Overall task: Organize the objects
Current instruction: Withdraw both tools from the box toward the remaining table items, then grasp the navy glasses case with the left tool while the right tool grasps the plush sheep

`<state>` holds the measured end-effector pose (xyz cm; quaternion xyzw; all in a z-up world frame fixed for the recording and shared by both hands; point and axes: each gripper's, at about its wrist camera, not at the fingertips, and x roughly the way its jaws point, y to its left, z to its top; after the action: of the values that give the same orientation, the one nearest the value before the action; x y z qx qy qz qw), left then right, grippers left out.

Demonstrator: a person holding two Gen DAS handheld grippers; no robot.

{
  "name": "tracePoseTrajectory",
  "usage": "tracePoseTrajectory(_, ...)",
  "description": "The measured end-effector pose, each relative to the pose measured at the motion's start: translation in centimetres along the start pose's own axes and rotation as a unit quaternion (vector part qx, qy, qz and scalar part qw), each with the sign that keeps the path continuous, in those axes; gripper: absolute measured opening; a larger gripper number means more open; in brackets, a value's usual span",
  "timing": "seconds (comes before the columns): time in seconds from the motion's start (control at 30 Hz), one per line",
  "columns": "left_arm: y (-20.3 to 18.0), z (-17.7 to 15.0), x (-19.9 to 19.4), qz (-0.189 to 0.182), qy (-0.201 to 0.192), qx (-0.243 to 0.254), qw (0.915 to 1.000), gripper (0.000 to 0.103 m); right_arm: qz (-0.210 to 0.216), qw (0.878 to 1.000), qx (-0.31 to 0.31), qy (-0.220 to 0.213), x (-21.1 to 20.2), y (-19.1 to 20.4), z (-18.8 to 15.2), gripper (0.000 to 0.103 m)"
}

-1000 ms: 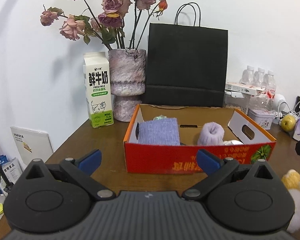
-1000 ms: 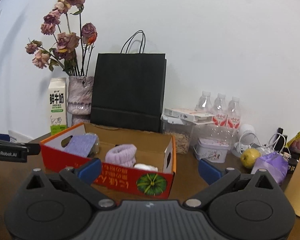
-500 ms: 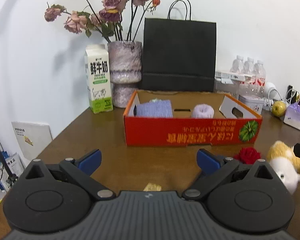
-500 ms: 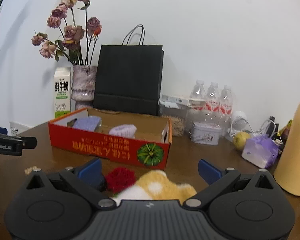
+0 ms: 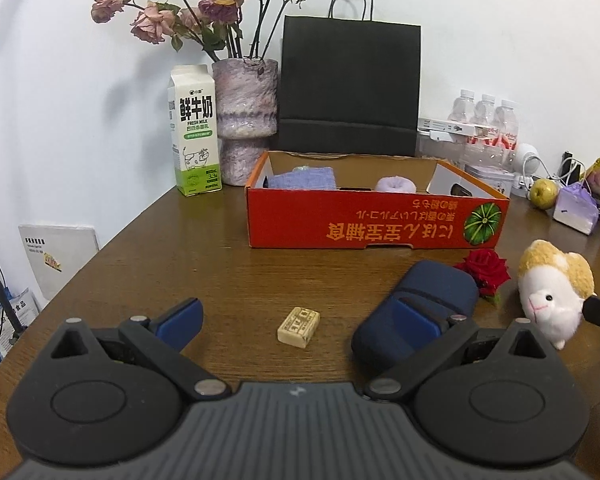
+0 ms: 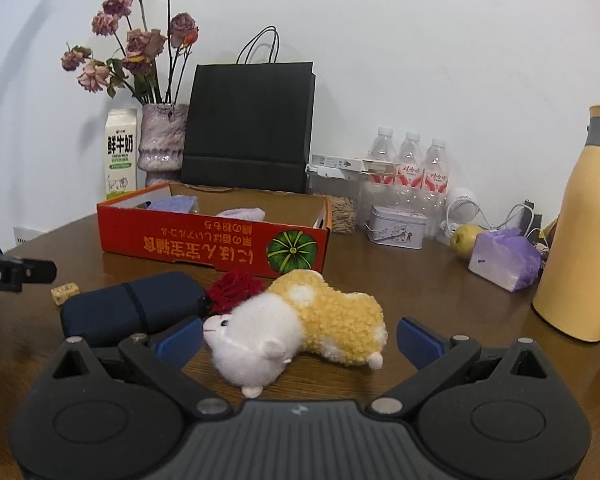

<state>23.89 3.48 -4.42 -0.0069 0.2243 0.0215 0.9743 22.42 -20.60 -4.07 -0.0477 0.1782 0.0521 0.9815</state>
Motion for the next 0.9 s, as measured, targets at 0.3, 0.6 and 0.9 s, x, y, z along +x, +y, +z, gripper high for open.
tracePoseTrajectory(0.3,-0.1,-0.3,-0.6,0.002,-0.001,0.004,1.0,0.103,0.009,1.0,0.008,0.011,0.1,0.2,-0.1,0.103)
tracePoseTrajectory(0.6,-0.2,-0.4,-0.8,0.0,-0.001,0.008,1.0,0.103,0.007,0.999,0.013,0.032,0.7,0.2,-0.2,0.103)
tracePoseTrajectory(0.9,0.0,-0.3,-0.8,-0.006,0.0,0.002,1.0,0.103,-0.013,0.991,0.088,0.096,6.3,1.3,1.3,0.1)
